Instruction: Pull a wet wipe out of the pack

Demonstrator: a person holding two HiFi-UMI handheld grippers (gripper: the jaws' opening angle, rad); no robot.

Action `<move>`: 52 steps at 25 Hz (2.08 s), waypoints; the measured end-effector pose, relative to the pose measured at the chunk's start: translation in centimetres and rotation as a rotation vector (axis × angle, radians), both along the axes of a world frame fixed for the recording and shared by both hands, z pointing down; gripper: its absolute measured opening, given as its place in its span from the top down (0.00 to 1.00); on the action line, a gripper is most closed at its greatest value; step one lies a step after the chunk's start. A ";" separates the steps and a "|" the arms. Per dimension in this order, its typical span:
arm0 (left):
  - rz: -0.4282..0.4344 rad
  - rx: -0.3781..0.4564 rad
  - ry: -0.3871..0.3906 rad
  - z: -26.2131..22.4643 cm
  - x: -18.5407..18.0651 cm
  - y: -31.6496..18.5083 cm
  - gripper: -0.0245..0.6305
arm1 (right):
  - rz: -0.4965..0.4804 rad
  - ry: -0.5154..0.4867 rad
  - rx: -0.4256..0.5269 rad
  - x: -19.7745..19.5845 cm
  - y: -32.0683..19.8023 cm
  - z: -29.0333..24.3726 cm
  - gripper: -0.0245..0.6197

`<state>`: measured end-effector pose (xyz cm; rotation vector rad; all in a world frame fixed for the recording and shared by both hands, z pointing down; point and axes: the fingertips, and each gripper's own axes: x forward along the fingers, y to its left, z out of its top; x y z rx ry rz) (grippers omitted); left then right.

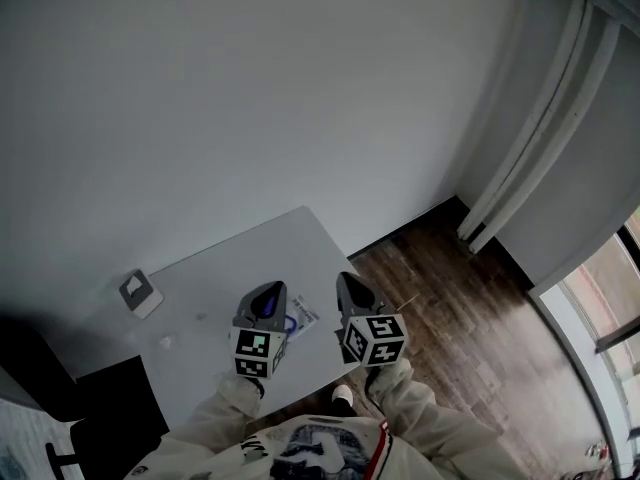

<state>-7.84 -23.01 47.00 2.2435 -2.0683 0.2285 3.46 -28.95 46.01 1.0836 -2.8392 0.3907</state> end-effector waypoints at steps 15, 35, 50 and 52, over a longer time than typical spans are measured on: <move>-0.285 -0.047 -0.018 1.4 -2.9 -3.3 0.96 | -0.313 -0.039 -0.044 -5.0 -5.5 2.3 0.95; -0.458 -0.160 -0.019 3.9 -5.0 1.2 0.96 | -0.437 -0.049 -0.181 -7.2 -3.9 6.6 0.95; -0.473 -0.152 0.033 5.8 -9.3 3.2 0.96 | -0.428 0.034 -0.193 -11.5 -3.1 8.5 0.95; -0.472 -0.149 0.038 6.0 -10.0 3.5 0.96 | -0.431 0.043 -0.187 -12.5 -2.9 8.5 0.95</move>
